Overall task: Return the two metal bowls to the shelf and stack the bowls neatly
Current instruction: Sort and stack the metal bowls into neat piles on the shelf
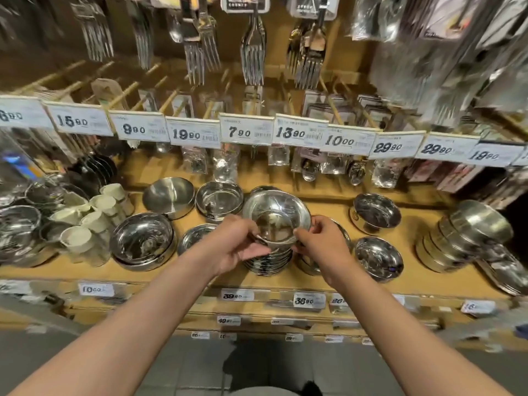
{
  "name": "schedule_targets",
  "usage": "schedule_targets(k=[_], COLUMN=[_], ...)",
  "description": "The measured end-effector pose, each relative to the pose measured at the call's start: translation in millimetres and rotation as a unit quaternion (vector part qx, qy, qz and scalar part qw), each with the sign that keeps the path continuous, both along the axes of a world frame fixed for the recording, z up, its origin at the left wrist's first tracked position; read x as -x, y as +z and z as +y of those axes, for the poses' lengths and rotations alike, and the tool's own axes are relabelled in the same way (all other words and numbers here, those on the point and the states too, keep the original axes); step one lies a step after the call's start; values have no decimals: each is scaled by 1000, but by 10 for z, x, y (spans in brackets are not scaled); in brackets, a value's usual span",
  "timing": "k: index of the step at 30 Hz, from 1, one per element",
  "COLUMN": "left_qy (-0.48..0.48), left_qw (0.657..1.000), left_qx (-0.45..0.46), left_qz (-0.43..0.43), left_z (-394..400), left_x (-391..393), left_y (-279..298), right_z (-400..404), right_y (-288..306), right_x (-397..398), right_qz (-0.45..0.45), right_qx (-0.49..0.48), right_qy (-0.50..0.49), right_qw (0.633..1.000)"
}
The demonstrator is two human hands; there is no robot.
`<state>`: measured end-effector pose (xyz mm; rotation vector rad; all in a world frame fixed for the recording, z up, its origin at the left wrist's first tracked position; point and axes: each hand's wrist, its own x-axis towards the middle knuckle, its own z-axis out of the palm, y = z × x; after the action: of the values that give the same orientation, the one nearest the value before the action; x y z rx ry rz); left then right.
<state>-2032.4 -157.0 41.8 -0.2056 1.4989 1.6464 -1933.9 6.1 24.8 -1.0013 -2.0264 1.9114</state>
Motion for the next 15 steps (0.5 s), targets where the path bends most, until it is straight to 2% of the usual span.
schedule_targets(k=[3,8,11,15], left_qy=[-49,-28,-57,-43], left_qw=[996,982,973,964], left_qx=[48,114,139,173], left_qz=[55,148,176,197], left_z=[-47,-115,-98,-61], left_x=[144,457,514,501], left_y=[-29,-65,-73,-197], right_z=[44,61,89,100], right_y=[-68,-80,-59,-75], right_x=[64,283,409,433], right_qz=[-32,-57,-82,-121], right_qx=[-22,-54,-118,-218], right_qy=[-23,1,14,56], right_qw=[999,997,990,967])
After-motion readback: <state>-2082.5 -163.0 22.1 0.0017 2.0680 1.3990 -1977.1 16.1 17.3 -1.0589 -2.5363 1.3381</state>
